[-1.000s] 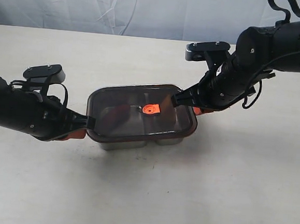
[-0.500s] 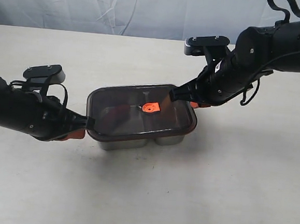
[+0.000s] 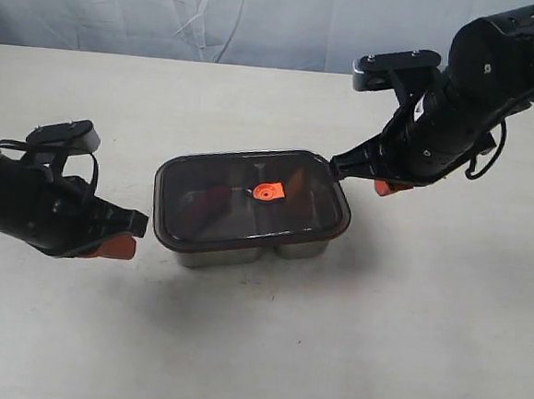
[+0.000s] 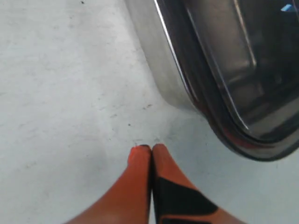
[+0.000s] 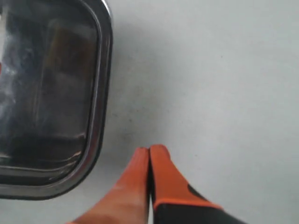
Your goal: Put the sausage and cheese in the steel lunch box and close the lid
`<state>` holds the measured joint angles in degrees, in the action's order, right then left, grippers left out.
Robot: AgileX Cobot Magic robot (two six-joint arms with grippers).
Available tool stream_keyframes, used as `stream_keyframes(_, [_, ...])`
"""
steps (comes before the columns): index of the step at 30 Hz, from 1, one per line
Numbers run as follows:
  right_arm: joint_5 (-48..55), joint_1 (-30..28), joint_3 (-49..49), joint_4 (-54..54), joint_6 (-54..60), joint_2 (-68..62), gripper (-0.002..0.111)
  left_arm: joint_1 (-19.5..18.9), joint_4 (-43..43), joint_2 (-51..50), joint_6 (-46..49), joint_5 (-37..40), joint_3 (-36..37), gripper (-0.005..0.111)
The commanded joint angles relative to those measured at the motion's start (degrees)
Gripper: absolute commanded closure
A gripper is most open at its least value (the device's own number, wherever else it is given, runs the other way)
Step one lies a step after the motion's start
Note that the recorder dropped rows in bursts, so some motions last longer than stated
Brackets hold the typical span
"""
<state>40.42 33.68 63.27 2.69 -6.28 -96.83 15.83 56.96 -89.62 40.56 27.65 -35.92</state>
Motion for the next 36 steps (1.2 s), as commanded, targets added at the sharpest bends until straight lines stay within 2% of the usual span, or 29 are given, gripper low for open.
stream_keyframes(1, [2.9,-0.3,-0.2,-4.0,4.3,0.2,0.108,-0.3,-0.5,2.6,0.1,5.6,-0.2,0.107])
stream_keyframes(6, [5.4,-0.3,-0.2,-8.0,7.2,-1.7,0.108,-0.2,-0.4,3.7,0.1,7.7,-0.2,0.107])
stream_keyframes(15, [3.9,-0.3,-0.2,-10.7,9.3,-5.8,0.108,4.9,1.2,3.7,-0.9,2.8,-0.2,0.107])
stream_keyframes(22, [2.8,-0.3,-0.2,-16.3,14.2,-5.8,0.108,4.9,1.2,3.6,-1.2,1.4,-2.2,0.107])
stream_keyframes(29, [2.8,-0.3,-0.2,-16.3,14.3,-5.8,0.108,4.9,0.8,3.6,-1.2,1.2,-4.2,0.107])
stream_keyframes(36, [2.1,-0.3,-0.2,-15.9,14.3,-5.8,0.108,4.9,-5.7,3.6,-6.2,3.2,-4.2,0.107])
